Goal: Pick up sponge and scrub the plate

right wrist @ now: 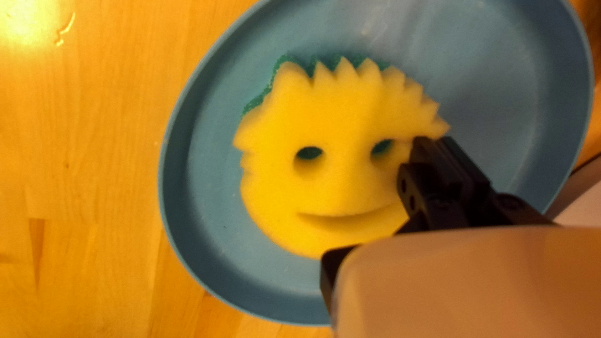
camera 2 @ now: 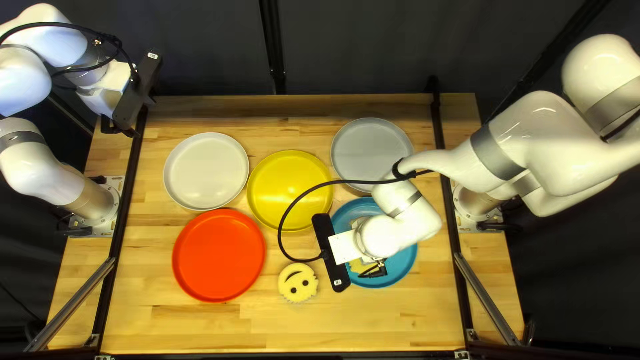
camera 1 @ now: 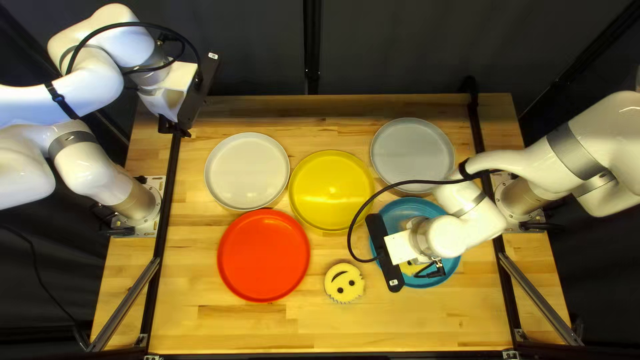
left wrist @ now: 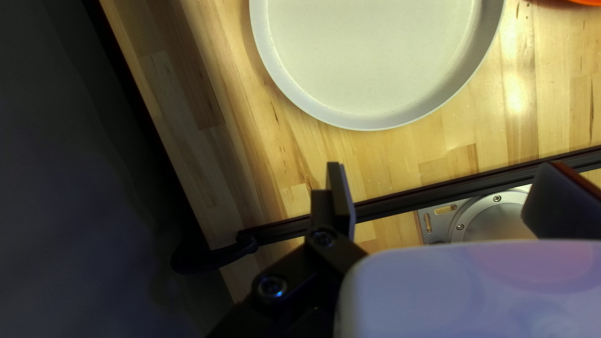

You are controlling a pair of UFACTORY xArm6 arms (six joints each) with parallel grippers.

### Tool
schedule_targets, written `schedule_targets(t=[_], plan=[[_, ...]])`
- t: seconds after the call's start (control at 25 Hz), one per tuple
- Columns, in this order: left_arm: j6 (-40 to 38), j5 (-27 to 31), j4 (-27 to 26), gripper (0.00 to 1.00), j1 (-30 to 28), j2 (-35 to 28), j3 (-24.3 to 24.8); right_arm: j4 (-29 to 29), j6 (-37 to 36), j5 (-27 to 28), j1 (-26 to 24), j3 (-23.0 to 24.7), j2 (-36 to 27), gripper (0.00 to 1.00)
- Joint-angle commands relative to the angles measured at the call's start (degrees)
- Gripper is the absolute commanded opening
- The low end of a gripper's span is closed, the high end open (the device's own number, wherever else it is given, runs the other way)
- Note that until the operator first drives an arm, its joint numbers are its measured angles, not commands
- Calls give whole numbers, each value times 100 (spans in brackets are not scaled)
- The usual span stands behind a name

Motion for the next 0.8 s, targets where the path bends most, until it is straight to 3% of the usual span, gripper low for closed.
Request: schedule_targets(t=[0.04,0.36,0.8], plan=[[0,0,0,100,0,0,0,-159,-384,-69,-449,221,-222,0],[0,0,0,100,0,0,0,-360,-541,-43,-682,324,-307,0],[0,0,0,100,0,0,0,-269,810,409,985,273,-428,0]])
